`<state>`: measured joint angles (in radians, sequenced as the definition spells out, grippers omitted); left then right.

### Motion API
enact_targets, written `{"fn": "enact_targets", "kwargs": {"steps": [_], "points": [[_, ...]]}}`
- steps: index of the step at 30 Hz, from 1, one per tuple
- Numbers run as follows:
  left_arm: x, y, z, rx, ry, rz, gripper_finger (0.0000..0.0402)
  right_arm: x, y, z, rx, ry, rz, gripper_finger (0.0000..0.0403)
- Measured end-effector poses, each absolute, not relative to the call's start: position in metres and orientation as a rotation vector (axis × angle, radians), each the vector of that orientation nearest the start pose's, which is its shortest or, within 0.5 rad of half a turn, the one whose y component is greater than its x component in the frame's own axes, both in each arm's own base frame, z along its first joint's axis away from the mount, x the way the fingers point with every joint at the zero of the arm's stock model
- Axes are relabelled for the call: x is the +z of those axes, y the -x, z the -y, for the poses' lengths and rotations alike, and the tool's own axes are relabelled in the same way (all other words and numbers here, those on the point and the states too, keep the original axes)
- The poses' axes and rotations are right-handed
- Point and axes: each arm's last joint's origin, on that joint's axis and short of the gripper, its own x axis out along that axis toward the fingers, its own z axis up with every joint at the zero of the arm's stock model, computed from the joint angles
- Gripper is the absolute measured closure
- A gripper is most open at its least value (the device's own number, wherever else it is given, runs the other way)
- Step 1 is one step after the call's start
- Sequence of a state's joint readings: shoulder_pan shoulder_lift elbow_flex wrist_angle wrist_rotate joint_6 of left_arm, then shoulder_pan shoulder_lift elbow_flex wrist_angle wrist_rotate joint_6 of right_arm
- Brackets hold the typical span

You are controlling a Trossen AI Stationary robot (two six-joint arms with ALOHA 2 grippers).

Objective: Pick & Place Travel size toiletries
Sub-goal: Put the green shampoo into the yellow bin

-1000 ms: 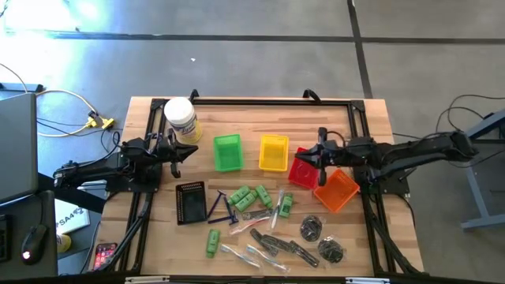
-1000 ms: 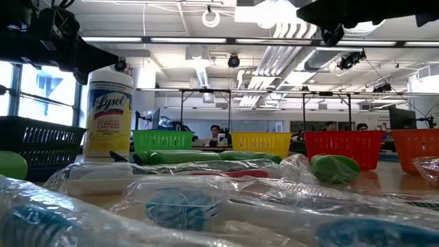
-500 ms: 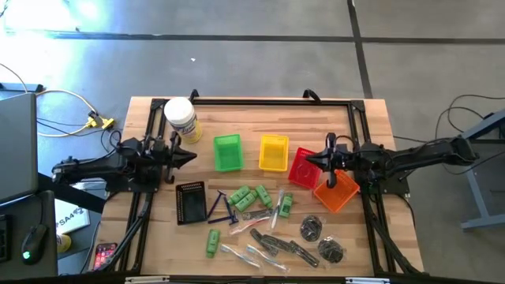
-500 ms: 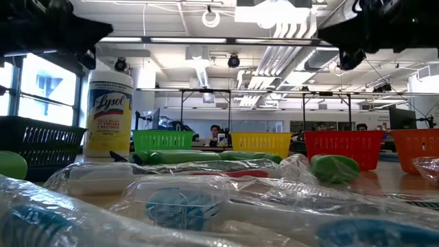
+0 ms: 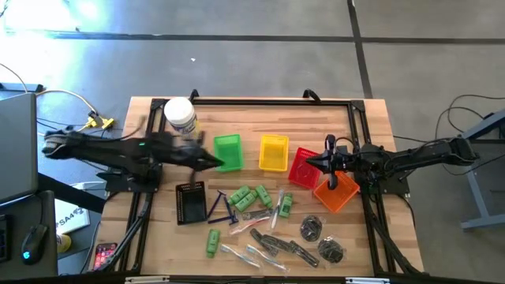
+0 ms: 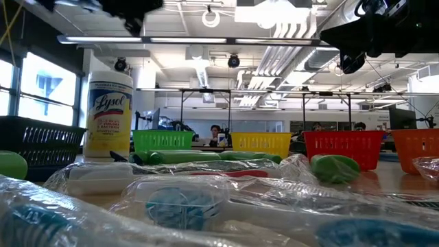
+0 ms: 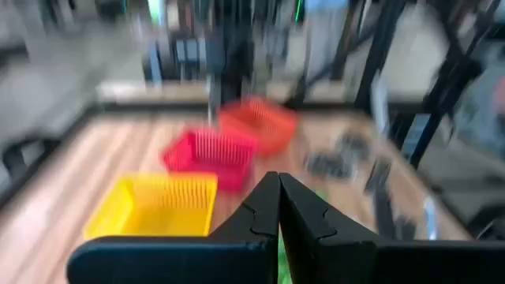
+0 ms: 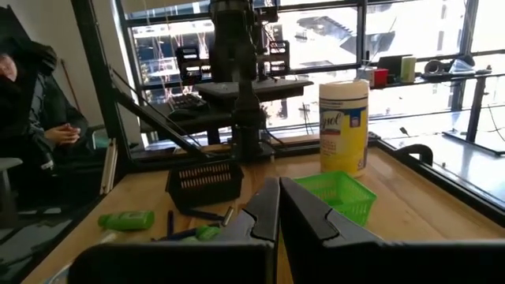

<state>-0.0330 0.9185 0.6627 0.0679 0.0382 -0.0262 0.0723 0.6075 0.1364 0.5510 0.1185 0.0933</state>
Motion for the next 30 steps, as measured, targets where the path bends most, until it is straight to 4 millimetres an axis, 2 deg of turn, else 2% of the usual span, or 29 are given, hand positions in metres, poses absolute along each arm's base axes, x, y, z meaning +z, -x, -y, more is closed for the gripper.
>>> {"fn": "enact_targets", "kwargs": {"steps": [3,6,9,12,15,18,21,26,30], "points": [[0.294,-0.249,0.009,-0.072,-0.012,-0.374,0.0386,0.204,-0.145,-0.007,-0.04,-0.101,0.081,0.0399],[0.287,-0.289,0.011,-0.099,-0.069,-0.595,0.0354,0.204,-0.145,-0.007,-0.027,-0.1,0.081,0.0399],[0.279,-0.328,0.013,-0.159,-0.094,-0.79,0.0309,0.204,-0.145,-0.008,-0.02,-0.1,0.08,0.0399],[0.275,-0.364,0.017,-0.216,-0.157,-0.921,0.0261,0.204,-0.145,-0.008,-0.018,-0.109,0.08,0.0399],[0.262,-0.394,0.022,-0.297,-0.266,-1.016,0.022,0.204,-0.145,-0.008,-0.012,-0.116,0.079,0.0398],[0.25,-0.413,0.029,-0.383,-0.368,-1.077,0.0192,0.204,-0.145,-0.009,0.009,-0.115,0.077,0.0398],[0.236,-0.425,0.038,-0.465,-0.46,-1.099,0.0181,0.204,-0.145,-0.009,0.008,-0.114,0.076,0.0398],[0.217,-0.434,0.05,-0.557,-0.551,-1.08,0.0179,0.204,-0.145,-0.009,0.009,-0.108,0.075,0.0398],[0.207,-0.441,0.05,-0.559,-0.548,-1.065,0.0179,0.204,-0.145,-0.009,0.009,-0.107,0.076,0.0398]]}}
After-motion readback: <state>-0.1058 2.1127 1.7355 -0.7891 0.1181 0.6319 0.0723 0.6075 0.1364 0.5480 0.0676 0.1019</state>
